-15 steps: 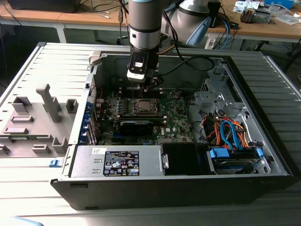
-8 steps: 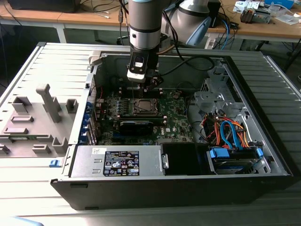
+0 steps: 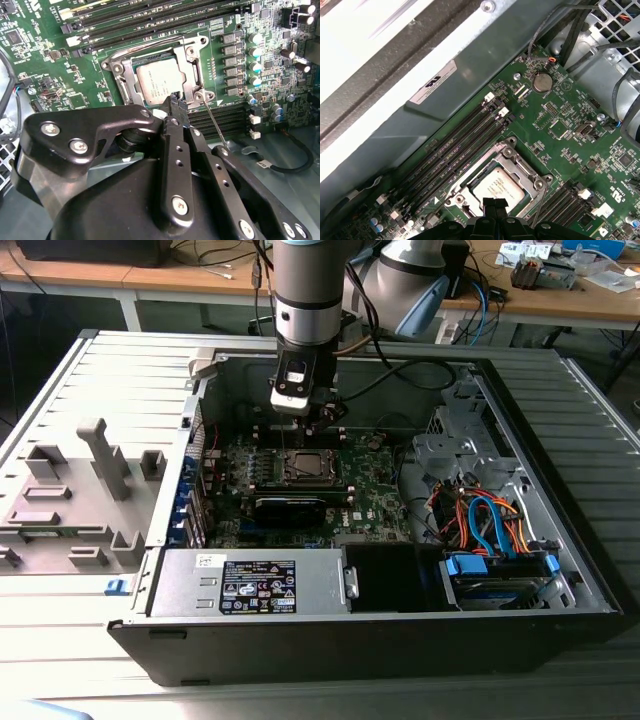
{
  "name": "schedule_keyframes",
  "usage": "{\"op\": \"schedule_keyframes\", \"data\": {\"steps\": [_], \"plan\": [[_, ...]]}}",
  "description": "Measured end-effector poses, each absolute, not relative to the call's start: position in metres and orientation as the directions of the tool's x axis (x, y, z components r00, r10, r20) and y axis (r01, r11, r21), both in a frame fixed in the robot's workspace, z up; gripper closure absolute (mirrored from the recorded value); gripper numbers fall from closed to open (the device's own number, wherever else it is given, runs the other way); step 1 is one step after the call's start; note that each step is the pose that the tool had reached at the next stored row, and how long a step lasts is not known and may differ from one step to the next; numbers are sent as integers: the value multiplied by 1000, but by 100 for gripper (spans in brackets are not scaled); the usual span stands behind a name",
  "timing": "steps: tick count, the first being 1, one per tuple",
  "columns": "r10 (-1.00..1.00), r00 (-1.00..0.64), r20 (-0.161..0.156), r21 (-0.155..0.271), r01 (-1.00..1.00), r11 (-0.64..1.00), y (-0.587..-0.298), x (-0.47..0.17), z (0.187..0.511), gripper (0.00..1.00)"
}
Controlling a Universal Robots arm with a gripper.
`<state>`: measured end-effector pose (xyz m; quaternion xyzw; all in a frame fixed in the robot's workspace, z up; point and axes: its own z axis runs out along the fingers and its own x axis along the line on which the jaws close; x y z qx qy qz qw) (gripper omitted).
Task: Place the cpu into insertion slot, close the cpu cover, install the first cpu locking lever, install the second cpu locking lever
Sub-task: 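Install the first cpu locking lever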
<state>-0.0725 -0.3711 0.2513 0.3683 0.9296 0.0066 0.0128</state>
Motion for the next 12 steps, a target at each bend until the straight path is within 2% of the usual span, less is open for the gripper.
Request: {"op": "schedule_keyframes", "data": {"steps": [12], "plan": [[674, -738, -19, 22, 674, 738, -371, -73, 251, 89]]}}
